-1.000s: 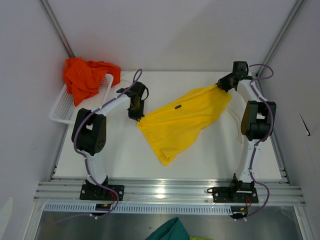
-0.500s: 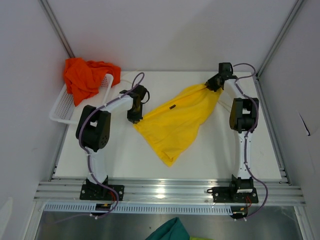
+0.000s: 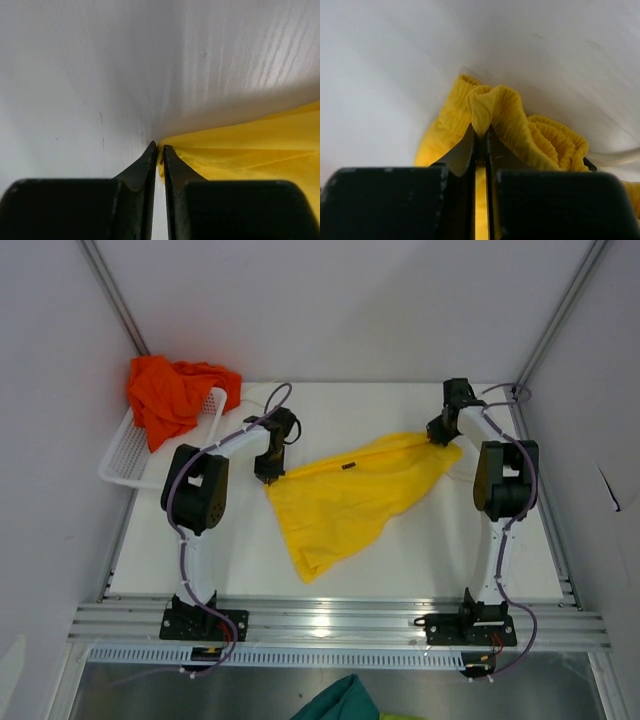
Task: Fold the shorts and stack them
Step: Fold the shorts
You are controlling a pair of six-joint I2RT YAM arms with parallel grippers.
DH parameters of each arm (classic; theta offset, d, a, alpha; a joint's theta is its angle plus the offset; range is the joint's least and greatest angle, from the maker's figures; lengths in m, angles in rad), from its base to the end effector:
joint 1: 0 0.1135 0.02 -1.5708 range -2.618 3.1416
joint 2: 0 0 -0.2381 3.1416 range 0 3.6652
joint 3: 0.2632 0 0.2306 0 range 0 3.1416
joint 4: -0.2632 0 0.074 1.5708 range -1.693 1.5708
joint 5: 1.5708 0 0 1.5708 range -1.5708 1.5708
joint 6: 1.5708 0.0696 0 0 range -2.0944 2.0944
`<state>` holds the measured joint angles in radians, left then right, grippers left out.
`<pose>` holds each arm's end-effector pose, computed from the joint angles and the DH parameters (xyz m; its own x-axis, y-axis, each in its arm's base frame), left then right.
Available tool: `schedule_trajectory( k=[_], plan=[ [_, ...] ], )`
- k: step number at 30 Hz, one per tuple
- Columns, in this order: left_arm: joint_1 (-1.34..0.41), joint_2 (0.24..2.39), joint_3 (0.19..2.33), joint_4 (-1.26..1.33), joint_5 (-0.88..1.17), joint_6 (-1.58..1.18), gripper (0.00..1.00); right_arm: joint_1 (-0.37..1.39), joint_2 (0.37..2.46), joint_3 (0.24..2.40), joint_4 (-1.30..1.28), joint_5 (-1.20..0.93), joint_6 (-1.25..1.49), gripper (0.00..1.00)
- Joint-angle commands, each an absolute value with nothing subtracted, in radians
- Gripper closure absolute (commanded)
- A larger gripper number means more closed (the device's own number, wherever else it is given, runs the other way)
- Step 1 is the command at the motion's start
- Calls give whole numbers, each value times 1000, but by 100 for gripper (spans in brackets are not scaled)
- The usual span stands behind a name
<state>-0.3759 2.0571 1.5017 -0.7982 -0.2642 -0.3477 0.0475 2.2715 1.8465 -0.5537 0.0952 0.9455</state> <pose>0.3625 -0.1235 0.1197 -0.9569 0.0241 -0.2895 -0.0255 0.9857 0.1663 0.4808 0.0162 0.1395 -0.4805 0.7852 -0.3906 0.6754 0.6154 0.4063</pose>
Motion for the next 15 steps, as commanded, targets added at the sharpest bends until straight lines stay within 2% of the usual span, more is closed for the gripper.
schedule_trajectory(
  k=[1,5,9,12,13,15],
  plan=[
    [-357,2108,1581,-810,-322,-324,89,35,2097,1643,-612,228,960,100],
    [-356,2149,1658,-813,-371,-292,92,72,1927,1419,-632,281,1003,100],
    [-356,2180,1745,-784,-390,-267,92,142,1738,1098,-546,267,1089,100],
    [-356,2192,1825,-781,-399,-252,92,192,1638,997,-477,245,1143,99],
    [-354,2197,1844,-784,-411,-250,92,199,1614,977,-477,242,1150,94],
    [-356,2195,1894,-790,-443,-249,91,227,1595,980,-486,248,1150,68]
  ],
)
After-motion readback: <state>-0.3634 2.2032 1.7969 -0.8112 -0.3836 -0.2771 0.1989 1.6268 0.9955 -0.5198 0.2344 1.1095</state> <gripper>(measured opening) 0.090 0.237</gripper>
